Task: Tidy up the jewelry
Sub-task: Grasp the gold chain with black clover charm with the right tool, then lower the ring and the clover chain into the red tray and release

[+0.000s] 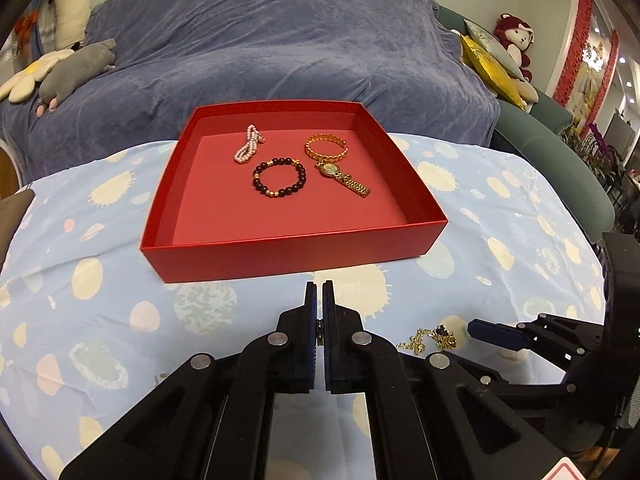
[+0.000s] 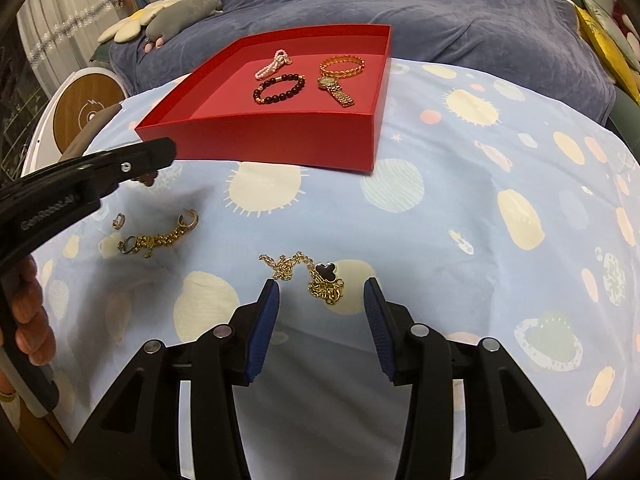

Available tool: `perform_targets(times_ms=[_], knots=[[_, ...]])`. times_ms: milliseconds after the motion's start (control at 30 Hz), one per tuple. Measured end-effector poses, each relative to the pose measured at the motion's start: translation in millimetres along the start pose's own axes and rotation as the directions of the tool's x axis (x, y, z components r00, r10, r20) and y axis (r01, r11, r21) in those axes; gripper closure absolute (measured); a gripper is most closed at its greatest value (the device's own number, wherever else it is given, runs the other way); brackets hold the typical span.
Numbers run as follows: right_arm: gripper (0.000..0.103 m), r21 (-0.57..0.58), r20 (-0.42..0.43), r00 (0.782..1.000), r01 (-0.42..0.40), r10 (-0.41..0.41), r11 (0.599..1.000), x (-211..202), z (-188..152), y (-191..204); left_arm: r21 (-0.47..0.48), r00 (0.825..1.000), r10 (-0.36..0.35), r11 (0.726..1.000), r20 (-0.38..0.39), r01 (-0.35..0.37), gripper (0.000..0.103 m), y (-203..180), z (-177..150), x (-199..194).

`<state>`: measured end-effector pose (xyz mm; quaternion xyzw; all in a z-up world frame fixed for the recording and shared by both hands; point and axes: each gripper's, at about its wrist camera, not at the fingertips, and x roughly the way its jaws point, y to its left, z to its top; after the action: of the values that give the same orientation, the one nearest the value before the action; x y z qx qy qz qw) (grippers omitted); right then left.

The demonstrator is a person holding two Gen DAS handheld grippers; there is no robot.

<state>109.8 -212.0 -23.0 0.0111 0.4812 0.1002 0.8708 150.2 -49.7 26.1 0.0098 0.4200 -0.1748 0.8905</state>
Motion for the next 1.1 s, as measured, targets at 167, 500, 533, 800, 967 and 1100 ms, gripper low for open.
perform_targets(times_ms=[167, 500, 533, 800, 967, 1100], knots=[[0.061, -0.01, -0.01, 1.0, 0.011, -0.011, 1.0, 6, -1, -1, -0.017, 1.0, 0.002, 1.0, 0.016, -0.002, 0.102, 11, -2, -16], [0.075, -0.032, -0.005, 0.999, 0.039, -0.039, 0.999, 12, 3, 4, -0.03, 1.0, 0.003, 1.0, 0.002, -0.003, 0.102, 19, -10, -20], [0.08, -0.034, -0.004, 0.999, 0.044, -0.044, 0.998, 12, 4, 4, -0.031, 1.0, 0.004, 1.0, 0.004, -0.004, 0.102, 20, -10, -21], [0.097, -0.026, -0.001, 1.0, 0.024, -0.024, 0.999, 9, 7, 5, -0.047, 1.0, 0.012, 0.999, 0.0, -0.012, 0.102, 29, -12, -23], [0.097, 0.003, 0.06, 0.998, 0.0, 0.0, 1.0, -10, 22, 7, -0.065, 1.0, 0.008, 0.998, 0.016, -0.007, 0.102, 33, -7, -29], [0.097, 0.025, 0.133, 0.991, -0.031, 0.027, 0.999, -34, 42, 10, -0.084, 0.999, 0.001, 0.996, 0.048, 0.003, 0.102, 36, 4, -36]])
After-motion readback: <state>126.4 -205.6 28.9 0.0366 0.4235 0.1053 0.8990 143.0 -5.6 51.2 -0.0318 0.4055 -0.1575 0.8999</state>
